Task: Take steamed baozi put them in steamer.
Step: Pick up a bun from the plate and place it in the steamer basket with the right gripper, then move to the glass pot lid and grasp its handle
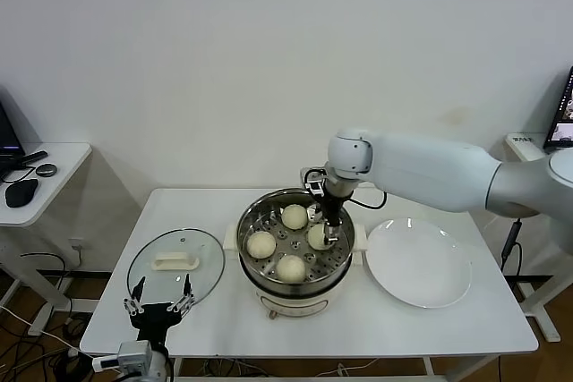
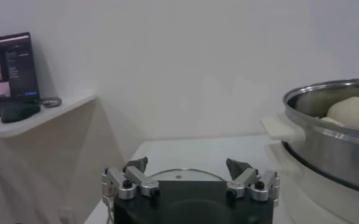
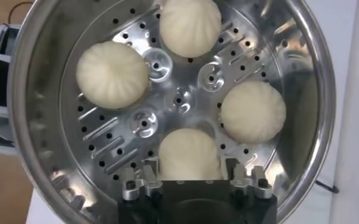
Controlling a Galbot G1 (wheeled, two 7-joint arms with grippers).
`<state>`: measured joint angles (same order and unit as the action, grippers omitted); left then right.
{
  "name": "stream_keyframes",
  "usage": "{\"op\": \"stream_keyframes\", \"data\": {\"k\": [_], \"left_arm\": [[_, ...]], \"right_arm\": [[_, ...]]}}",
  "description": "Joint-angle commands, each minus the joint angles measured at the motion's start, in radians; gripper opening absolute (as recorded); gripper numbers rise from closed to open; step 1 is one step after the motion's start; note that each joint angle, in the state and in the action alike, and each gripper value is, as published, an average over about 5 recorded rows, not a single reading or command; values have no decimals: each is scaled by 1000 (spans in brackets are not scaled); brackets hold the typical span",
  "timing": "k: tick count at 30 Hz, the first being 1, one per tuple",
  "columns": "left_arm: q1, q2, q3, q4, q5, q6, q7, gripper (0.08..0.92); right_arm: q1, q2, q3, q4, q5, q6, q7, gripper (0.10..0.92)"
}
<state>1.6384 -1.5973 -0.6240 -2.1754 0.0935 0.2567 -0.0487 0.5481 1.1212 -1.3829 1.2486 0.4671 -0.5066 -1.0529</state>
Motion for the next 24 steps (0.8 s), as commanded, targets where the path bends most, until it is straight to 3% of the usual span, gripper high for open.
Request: {"op": "stream_keyframes", "data": {"k": [1, 4, 9, 17, 24], "left_arm": [[3, -1, 3, 0, 1, -1, 0, 823], [9, -1, -4, -8, -12, -17, -3, 823], [1, -2, -23, -13, -114, -84, -48, 823], [18, 0, -36, -19, -141, -214, -97, 823], [17, 11, -53, -1, -140, -259, -113, 823]], "right_arm": [[15, -95, 54, 56, -6, -4, 17, 804], [-14, -185, 181, 82, 25, 23, 79, 820], [-150, -283, 501, 65, 164, 167, 375, 823], [-680, -403, 1240, 154, 200, 245, 667, 823], [-1201, -302, 1847, 331, 166, 285, 867, 823]]}}
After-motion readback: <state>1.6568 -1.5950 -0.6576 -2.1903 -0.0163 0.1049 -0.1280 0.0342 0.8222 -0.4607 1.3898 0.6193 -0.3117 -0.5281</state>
